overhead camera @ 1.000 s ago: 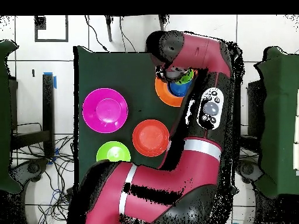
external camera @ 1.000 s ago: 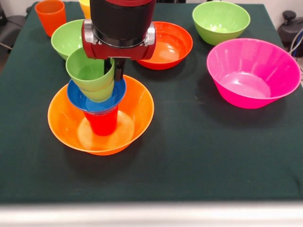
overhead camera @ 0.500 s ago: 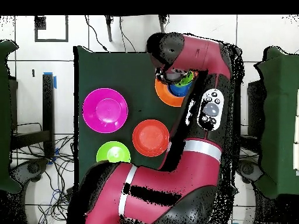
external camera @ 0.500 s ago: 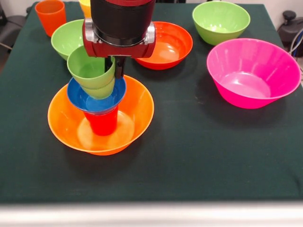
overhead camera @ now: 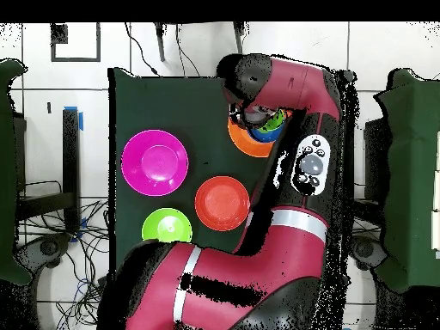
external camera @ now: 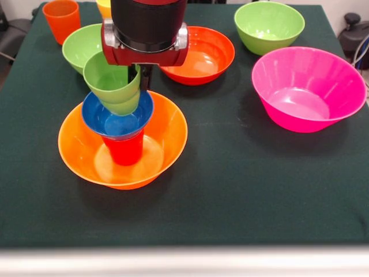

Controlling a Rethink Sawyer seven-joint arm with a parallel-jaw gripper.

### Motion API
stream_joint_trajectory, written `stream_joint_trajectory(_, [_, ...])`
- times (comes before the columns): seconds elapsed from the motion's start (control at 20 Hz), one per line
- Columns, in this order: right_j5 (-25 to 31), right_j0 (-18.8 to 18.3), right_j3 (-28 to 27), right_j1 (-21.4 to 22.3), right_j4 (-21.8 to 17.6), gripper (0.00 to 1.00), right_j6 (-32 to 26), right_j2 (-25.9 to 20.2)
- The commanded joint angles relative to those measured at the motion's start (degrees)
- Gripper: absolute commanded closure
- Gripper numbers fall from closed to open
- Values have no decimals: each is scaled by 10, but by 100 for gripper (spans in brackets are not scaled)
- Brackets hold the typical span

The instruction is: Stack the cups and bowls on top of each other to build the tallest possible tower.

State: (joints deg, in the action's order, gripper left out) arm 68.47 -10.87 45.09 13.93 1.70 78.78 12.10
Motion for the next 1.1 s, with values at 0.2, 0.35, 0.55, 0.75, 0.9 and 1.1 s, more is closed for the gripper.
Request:
stream_joint_trajectory(0.2, [-45,-9,47,-9,-21,100,29,-43])
stream_joint_trajectory(0.35, [-51,-9,41,-17,-22,100,27,-44])
stream_joint_trajectory(0.55, [-45,-8,25,-25,-21,100,26,-45])
stream_joint_trajectory(0.75, [-40,-7,24,-23,-20,100,28,-43])
stream_joint_trajectory(0.9, [-35,-6,25,-22,-20,100,31,-41])
stream_joint_trajectory(1.1, [-30,-3,26,-19,-20,100,35,-39])
